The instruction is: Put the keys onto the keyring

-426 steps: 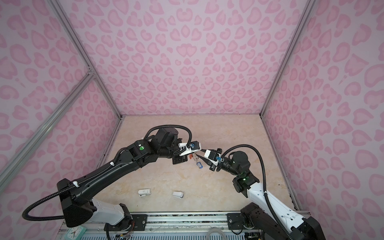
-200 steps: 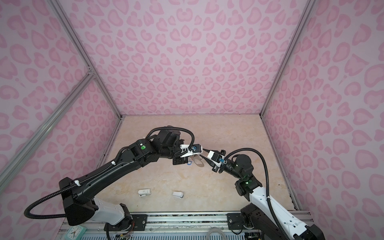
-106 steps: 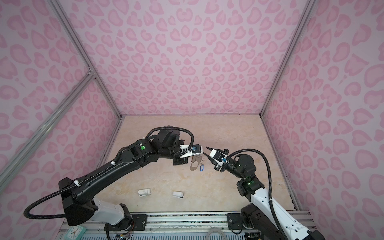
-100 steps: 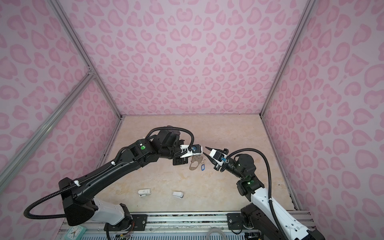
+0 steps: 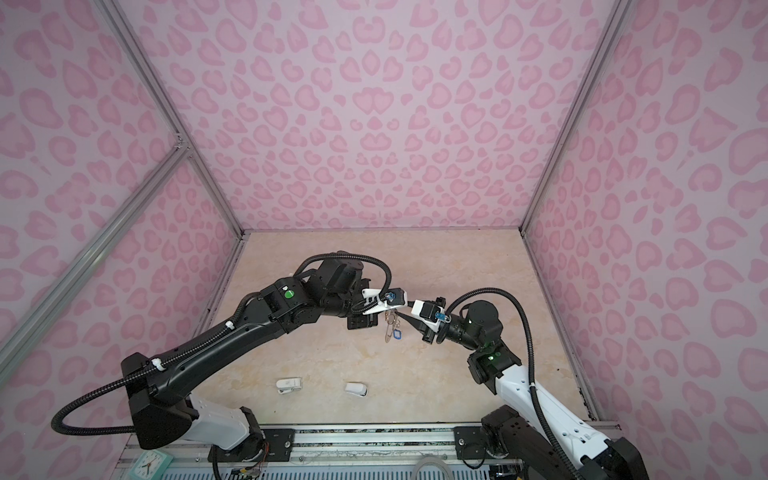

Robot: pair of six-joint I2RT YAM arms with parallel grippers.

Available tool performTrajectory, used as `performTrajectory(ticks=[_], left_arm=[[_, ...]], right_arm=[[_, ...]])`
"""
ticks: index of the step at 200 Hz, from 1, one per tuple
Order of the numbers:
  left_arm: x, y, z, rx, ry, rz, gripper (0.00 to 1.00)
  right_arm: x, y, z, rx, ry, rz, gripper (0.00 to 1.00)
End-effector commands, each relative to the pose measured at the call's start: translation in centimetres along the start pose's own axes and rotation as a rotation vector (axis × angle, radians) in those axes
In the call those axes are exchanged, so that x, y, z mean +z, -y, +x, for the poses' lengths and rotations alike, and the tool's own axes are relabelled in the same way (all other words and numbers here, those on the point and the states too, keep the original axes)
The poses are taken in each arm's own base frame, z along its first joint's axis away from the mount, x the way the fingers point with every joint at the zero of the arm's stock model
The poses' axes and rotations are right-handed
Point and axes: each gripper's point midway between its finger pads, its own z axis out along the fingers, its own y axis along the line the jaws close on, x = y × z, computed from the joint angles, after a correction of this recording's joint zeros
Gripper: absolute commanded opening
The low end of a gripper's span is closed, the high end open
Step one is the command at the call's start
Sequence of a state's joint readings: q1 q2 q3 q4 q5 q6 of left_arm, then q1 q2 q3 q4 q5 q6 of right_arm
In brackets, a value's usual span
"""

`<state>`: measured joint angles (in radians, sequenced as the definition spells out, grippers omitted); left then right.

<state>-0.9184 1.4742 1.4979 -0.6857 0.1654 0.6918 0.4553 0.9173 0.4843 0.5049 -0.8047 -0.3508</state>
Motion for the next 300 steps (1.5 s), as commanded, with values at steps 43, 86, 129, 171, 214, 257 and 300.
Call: performTrajectory(ticks=[43, 86, 129, 171, 214, 257, 300], left_arm=[[-0.2, 0.4, -0.5, 0.013, 0.015, 0.021, 0.03], [-0.2, 0.7, -0.2, 0.020, 0.006, 0.033, 0.03], [0.0, -0.1, 0.5, -0.038, -0.001, 0.001, 0.27], [0.0, -0.3, 0.1, -0.117, 0.055, 0.016, 0.32], [0.0, 0.2, -0.7, -0.154, 0.137, 0.051, 0.30], [0.3, 0.7, -1.1, -0.172, 0.186, 0.080, 0.13], [0.3, 0.4, -1.1, -0.195, 0.205, 0.074, 0.10]], right_arm=[[0.8, 0.1, -0.7, 0.011, 0.039, -0.013, 0.19], [0.8, 0.1, -0.8, 0.008, 0.043, -0.012, 0.04], [0.6, 0.0, -1.3, 0.018, 0.076, -0.003, 0.00], [0.3, -0.2, -2.2, 0.027, 0.129, -0.003, 0.00], [0.1, 0.1, -2.8, 0.033, 0.160, 0.015, 0.00], [0.0, 0.5, -3.9, 0.053, 0.224, 0.027, 0.00], [0.1, 0.5, -4.0, 0.056, 0.242, 0.022, 0.00]])
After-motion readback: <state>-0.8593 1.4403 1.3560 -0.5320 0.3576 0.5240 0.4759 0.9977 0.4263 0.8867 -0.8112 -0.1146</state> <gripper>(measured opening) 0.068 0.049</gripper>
